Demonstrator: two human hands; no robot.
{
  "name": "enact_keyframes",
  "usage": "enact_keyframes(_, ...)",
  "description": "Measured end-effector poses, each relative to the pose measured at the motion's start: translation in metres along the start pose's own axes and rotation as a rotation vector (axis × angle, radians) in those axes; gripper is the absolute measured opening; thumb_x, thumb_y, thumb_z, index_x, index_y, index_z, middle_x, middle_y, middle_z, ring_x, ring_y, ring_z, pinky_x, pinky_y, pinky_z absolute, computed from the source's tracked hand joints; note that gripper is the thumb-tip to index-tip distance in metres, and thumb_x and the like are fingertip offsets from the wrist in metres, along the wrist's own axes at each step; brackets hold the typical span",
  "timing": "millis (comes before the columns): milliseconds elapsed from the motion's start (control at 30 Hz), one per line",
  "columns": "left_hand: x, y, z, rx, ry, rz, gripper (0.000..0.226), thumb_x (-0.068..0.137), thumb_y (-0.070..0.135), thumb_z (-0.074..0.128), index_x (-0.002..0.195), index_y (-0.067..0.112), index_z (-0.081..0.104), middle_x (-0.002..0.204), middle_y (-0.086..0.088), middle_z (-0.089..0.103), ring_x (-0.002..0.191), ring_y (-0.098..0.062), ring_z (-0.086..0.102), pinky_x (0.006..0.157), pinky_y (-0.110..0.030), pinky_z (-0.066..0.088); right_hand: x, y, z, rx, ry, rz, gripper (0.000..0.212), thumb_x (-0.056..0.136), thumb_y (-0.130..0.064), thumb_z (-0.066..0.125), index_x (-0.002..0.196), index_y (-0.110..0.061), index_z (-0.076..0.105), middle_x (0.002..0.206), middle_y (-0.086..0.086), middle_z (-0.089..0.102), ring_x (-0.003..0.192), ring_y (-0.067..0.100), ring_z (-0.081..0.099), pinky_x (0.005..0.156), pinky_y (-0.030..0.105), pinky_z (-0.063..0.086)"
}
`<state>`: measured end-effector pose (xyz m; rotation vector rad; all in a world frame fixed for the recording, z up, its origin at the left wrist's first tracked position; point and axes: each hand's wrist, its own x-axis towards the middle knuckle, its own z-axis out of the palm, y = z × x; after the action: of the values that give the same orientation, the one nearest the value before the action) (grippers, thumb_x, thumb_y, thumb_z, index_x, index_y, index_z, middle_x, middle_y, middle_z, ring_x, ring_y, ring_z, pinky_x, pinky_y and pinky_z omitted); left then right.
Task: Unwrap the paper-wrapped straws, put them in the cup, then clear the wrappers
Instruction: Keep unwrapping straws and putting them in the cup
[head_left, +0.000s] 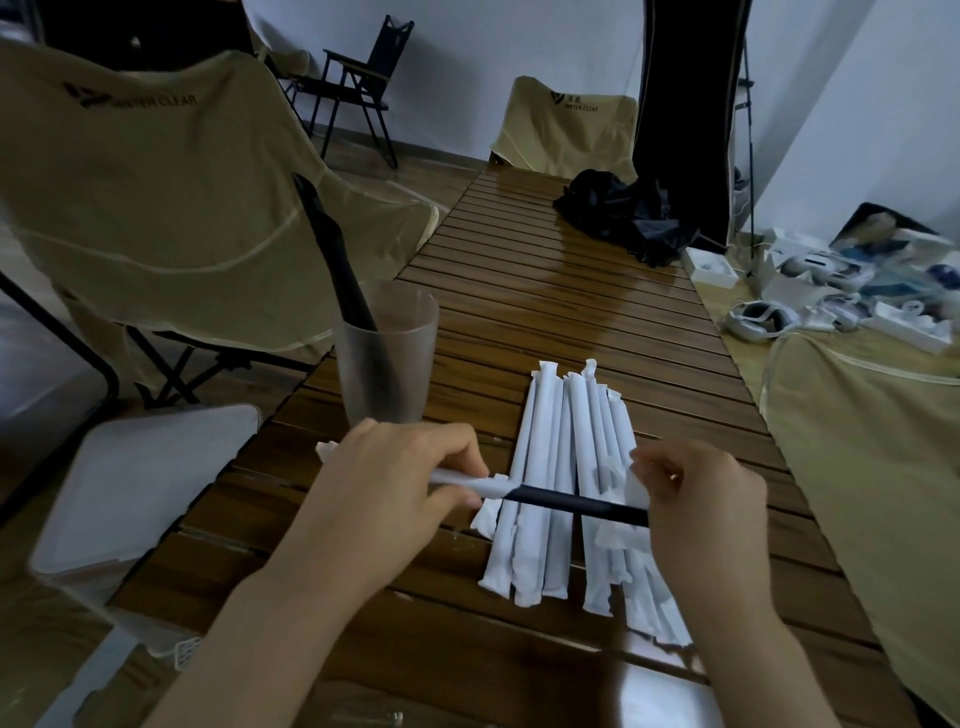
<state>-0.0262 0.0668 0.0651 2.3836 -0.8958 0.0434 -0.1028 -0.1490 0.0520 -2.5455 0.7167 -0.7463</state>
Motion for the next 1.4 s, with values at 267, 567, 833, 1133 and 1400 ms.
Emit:
enact_keyframes(267,-0.002,0.0,0.004,0.018,-0.066,-0.049,0.018,0.091,0.048,0.052,0.104,0.043,0.063,0.087,0.019,0.062,0.089,-0.003,0.055,0.08,-0.022,0.048,0.0,-0.006,-0.005,0.007,-0.074,-0.098,0.01,0.079,-0.016,0.074,0.078,-0.024,0.068,0.084,-0.006,0.057,0.074,0.006,0.052,0.063,0.019,0.04)
enact_keyframes(567,-0.002,0.003,-0.001,0.043,-0.073,-0.012,0.022,0.092,0.051,0.047,0.113,0.047,0.054,0.1,0.026,0.053,0.104,0.003,0.038,0.085,-0.021,0.033,-0.012,-0.038,0.003,0.12,-0.532,-0.424,0.02,0.091,-0.022,0.06,0.107,-0.031,0.068,0.098,-0.016,0.068,0.089,0.002,0.06,0.078,0.011,0.046)
enact_keyframes(833,0.002,0.0,-0.009,0.016,-0.01,0.057,0.017,0.088,0.045,0.056,0.104,0.043,0.059,0.088,0.03,0.047,0.087,0.026,0.026,0.083,-0.001,0.015,-0.012,-0.029,0.009,0.215,-0.517,-0.336,0.028,0.092,-0.019,0.059,0.117,-0.03,0.064,0.102,-0.013,0.067,0.09,-0.003,0.061,0.077,-0.001,0.04)
enact_keyframes(1133,0.004,-0.003,-0.004,0.006,-0.073,0.097,0.021,0.086,0.047,0.058,0.106,0.043,0.063,0.095,0.026,0.056,0.087,0.017,0.034,0.084,0.0,0.016,-0.01,-0.038,0.009,0.297,-0.405,-0.466,0.021,0.08,-0.016,0.056,0.085,-0.018,0.077,0.074,-0.018,0.062,0.077,-0.005,0.059,0.069,0.006,0.044)
enact_keyframes(1400,0.004,0.0,-0.002,-0.069,-0.095,0.074,0.021,0.085,0.045,0.062,0.105,0.042,0.065,0.098,0.021,0.062,0.094,0.004,0.053,0.084,-0.015,0.041,-0.014,-0.04,0.01,0.248,-0.366,-0.487,0.021,0.081,-0.013,0.05,0.074,-0.021,0.068,0.067,-0.018,0.054,0.06,-0.003,0.054,0.058,0.011,0.045)
